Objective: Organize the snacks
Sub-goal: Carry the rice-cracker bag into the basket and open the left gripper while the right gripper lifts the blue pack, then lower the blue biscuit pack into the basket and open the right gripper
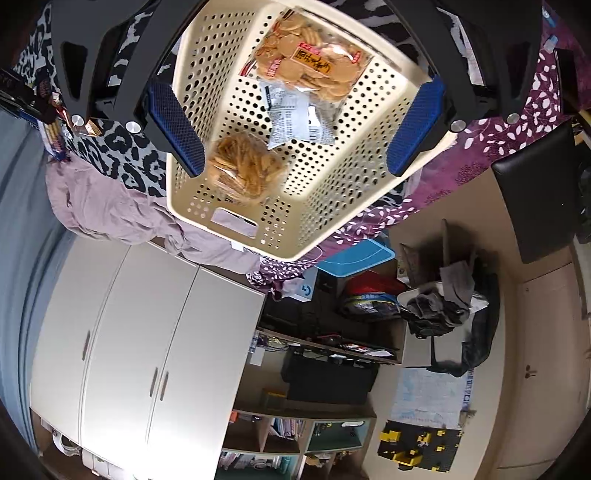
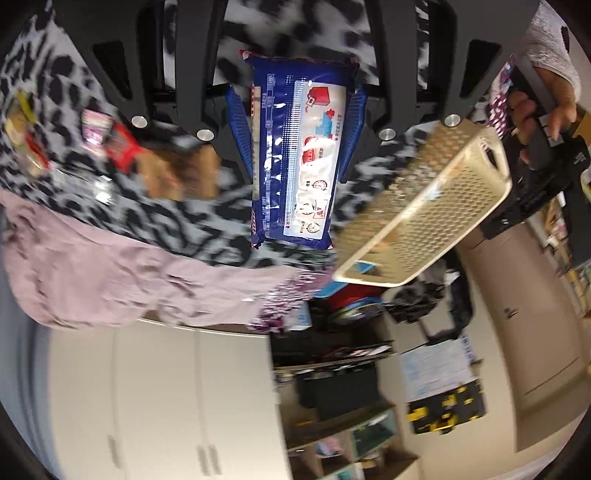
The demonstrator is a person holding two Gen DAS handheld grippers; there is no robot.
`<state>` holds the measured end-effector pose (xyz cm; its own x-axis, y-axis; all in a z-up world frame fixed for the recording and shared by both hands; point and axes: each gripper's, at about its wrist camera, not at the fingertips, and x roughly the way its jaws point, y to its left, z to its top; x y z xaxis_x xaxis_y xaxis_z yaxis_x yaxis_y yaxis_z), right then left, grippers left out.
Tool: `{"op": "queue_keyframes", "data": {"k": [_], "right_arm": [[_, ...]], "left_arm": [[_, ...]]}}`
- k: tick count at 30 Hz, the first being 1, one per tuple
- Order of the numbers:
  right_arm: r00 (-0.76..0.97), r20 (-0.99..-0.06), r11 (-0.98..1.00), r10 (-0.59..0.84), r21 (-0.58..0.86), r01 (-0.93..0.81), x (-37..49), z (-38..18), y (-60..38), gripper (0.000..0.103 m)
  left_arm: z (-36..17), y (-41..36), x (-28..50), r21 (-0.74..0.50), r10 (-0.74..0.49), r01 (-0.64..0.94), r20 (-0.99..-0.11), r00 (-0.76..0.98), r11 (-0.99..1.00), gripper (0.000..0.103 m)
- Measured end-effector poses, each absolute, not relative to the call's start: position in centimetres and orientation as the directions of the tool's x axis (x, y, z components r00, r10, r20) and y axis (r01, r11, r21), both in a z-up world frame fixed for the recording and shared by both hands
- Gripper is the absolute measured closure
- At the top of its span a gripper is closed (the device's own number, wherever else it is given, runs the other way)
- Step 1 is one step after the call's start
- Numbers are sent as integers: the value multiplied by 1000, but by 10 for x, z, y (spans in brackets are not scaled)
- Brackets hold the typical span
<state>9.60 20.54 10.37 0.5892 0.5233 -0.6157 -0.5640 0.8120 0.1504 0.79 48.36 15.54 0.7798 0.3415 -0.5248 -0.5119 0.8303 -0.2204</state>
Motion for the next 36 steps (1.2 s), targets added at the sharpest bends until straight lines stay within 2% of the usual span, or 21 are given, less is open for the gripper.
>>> {"op": "queue_keyframes", "data": {"k": [14,25,36], "right_arm": [[413,-596,634,688,218,-742,84,113,331,59],[361,-643,599,675,194,-777,86,86,402,59],[371,-655,601,659,161,-783,87,77,420,59]], "left_arm": [[154,501,-22,-181,451,-598,-500,740,780,3],[149,513,-28,-166,487,-633,-504,713,756,3],[147,520,-34,-179,500,-650,-500,707,739,3]]}}
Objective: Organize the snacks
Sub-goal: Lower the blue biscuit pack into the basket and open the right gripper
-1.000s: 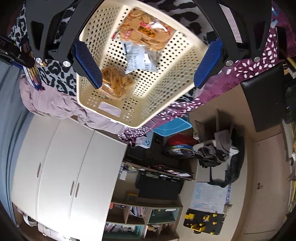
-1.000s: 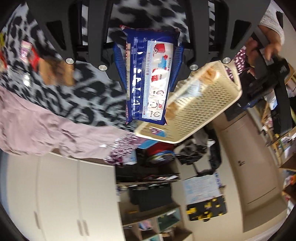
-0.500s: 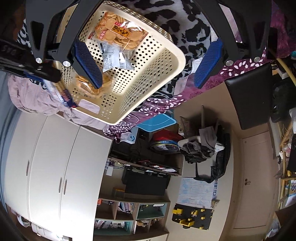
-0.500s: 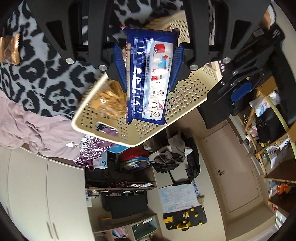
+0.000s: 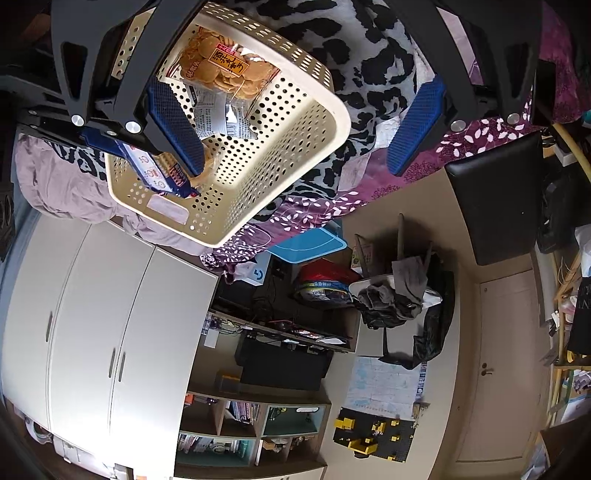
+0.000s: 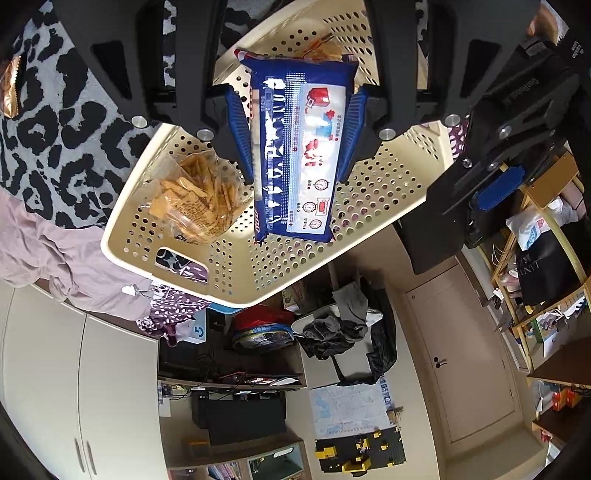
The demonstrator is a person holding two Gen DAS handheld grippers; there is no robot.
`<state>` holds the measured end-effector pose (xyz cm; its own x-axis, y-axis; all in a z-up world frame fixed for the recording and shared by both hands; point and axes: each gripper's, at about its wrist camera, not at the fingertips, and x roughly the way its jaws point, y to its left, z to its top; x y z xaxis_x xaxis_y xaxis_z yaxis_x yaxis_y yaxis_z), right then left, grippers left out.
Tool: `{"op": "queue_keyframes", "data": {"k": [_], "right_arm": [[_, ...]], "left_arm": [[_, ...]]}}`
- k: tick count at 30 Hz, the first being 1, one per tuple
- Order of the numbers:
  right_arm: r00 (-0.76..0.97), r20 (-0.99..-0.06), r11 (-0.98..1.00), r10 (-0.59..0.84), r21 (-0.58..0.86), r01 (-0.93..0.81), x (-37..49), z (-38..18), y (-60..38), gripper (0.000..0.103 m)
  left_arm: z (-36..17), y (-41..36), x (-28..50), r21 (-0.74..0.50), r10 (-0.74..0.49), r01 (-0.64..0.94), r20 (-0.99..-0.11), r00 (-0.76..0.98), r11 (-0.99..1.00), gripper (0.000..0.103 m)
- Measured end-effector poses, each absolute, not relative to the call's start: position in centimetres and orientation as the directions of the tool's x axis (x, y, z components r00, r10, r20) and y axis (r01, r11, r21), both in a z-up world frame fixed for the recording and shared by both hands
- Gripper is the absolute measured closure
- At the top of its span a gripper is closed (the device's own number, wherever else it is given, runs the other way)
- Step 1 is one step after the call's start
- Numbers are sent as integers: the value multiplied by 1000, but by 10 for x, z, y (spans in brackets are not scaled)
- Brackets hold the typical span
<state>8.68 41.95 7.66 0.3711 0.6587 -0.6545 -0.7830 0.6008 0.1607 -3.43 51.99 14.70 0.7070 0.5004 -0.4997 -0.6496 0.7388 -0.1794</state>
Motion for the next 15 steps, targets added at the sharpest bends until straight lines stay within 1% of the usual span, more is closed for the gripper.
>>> {"op": "queue_keyframes", "data": {"k": [15], "right_arm": [[379,-651,621,657,182,-763,89,76,410,57]], "left_arm": [[147,519,-35,-166,517,-658,-491,701,735,3]]}}
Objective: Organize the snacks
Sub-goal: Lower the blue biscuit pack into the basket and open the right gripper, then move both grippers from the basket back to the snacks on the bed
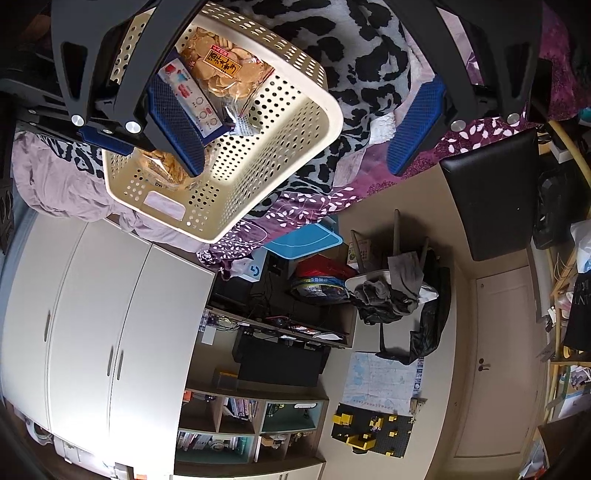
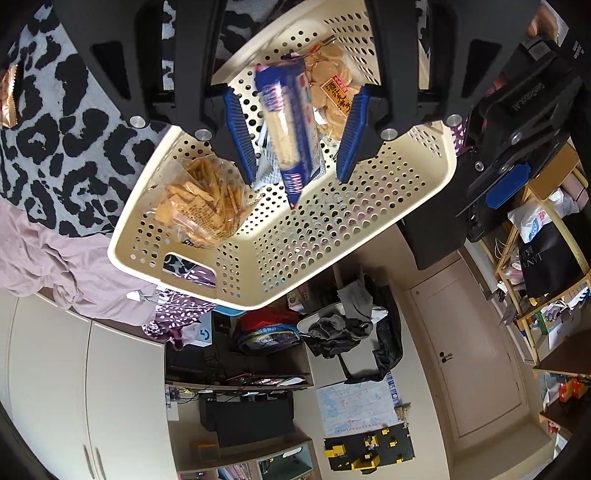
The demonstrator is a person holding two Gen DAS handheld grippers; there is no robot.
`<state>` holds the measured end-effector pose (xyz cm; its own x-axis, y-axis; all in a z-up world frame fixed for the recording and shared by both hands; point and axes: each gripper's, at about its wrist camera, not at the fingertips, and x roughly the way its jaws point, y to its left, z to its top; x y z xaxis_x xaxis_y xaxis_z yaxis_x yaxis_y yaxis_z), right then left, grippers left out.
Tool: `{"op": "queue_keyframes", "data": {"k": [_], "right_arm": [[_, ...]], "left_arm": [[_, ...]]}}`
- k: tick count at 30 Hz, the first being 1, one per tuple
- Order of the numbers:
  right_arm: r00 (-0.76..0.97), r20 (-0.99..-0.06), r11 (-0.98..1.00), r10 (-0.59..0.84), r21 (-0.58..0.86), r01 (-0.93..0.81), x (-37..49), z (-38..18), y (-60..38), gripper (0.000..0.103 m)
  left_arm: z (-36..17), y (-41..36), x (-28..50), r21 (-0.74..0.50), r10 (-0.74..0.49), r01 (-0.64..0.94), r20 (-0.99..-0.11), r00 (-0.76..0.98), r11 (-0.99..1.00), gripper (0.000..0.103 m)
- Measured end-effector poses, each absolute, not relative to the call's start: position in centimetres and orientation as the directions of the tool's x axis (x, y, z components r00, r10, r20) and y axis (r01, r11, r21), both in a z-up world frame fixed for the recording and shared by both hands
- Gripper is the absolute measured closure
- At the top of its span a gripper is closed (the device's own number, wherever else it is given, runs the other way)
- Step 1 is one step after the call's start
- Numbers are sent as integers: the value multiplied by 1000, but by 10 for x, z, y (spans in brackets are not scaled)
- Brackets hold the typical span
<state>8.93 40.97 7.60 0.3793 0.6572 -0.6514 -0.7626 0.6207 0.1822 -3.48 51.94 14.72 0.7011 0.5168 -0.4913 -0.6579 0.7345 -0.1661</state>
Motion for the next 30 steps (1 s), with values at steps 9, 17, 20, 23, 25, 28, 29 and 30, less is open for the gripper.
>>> {"op": "queue_keyframes", "data": {"k": [9,17,20,23,25,28,29,30], "right_arm": [[394,-637,641,663,210,-738,87,78,392,46],[415,-622,661,664,230,-714,87,80,368,46],[439,-615,681,654,227,-697,87,79,354,46],[470,-606,699,641,208,-684,84,80,341,46],[487,-601,709,634,199,-677,82,80,332,46],[501,-594,719,629,201,-665,81,81,319,46],[506,-591,723,628,204,-659,81,82,314,45],[509,-589,726,627,207,-656,81,83,310,45]], "left_arm": [[150,513,-30,-129,542,-669,-484,687,732,3],[150,505,-25,-110,544,-665,-484,685,739,3],[149,501,-22,-101,539,-658,-487,687,746,3],[150,495,-20,-83,543,-654,-484,686,752,3],[151,493,-20,-75,543,-650,-481,688,756,3],[154,486,-17,-67,538,-640,-478,694,766,3],[154,484,-17,-65,537,-637,-476,696,769,3],[155,481,-17,-61,536,-633,-474,699,772,3]]}}
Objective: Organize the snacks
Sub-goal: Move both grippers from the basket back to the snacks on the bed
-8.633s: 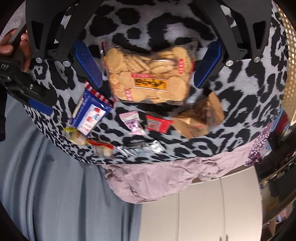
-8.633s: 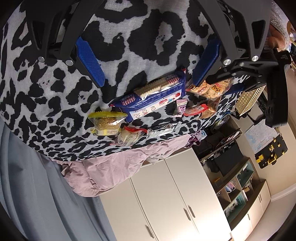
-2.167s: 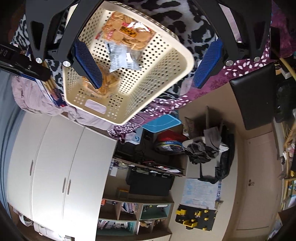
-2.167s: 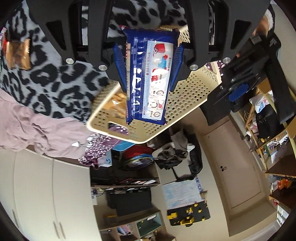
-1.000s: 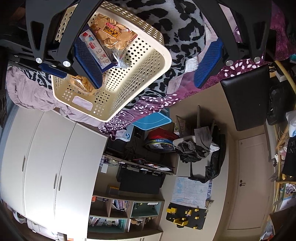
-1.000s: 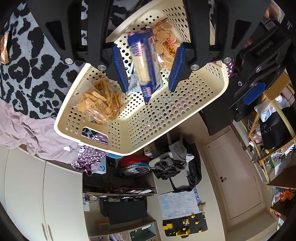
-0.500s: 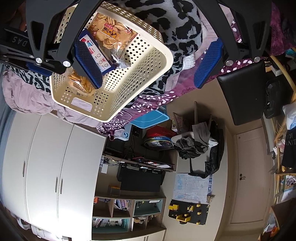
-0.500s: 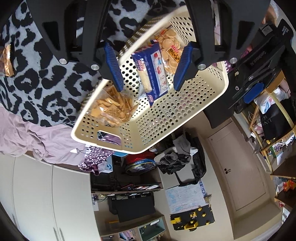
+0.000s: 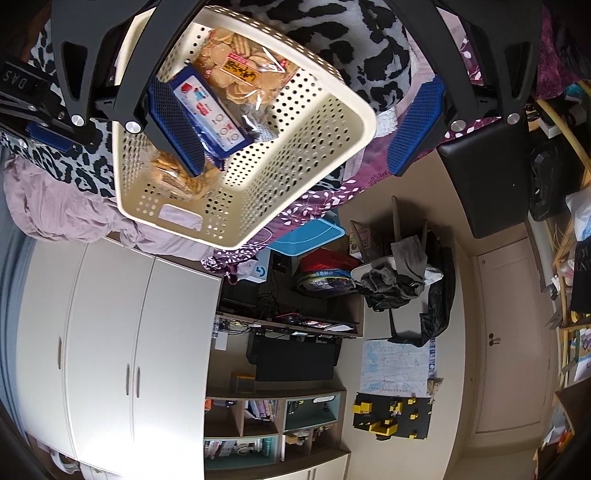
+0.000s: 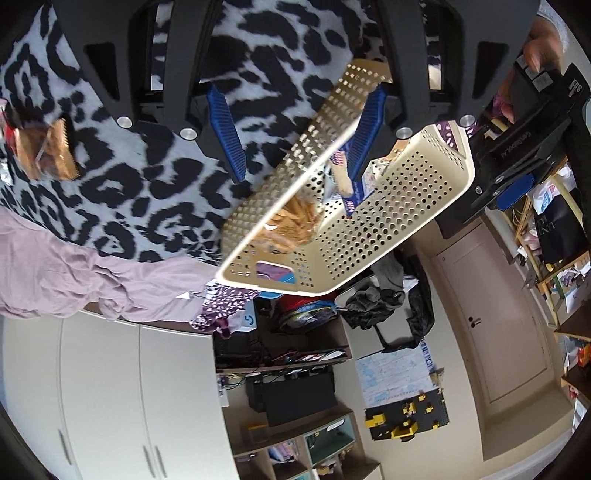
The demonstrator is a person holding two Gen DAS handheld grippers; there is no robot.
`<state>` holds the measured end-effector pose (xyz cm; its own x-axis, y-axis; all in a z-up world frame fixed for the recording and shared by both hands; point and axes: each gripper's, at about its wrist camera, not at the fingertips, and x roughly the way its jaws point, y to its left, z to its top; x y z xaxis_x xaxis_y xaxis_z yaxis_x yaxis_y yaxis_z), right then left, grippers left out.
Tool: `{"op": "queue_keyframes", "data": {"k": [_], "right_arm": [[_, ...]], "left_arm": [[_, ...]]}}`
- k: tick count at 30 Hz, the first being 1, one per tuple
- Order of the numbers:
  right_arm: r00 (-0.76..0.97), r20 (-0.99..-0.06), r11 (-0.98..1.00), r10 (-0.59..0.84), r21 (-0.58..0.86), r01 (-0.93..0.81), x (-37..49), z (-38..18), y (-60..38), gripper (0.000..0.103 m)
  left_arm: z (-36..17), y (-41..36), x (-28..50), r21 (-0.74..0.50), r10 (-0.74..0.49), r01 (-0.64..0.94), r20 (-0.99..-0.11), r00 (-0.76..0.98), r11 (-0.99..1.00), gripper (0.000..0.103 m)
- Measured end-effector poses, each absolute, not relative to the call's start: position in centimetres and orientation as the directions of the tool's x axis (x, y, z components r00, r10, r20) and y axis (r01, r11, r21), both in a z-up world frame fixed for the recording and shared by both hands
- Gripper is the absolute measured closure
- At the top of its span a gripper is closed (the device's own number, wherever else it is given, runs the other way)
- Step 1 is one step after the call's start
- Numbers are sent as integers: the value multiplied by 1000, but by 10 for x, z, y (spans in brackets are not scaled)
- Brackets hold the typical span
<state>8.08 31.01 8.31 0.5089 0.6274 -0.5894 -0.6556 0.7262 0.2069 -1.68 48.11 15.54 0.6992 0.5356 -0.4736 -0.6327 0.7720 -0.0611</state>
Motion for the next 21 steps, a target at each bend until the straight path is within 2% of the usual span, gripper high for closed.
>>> {"op": "queue_keyframes", "data": {"k": [7,21], "right_arm": [[572,-567,765,593,174,-620,75,86,277,45],[670,-552,862,497,227,-453,93,82,171,45]], "left_arm": [[164,458,-7,-27,520,-599,-465,717,800,3],[175,383,23,69,452,-476,-457,766,877,3]]}}
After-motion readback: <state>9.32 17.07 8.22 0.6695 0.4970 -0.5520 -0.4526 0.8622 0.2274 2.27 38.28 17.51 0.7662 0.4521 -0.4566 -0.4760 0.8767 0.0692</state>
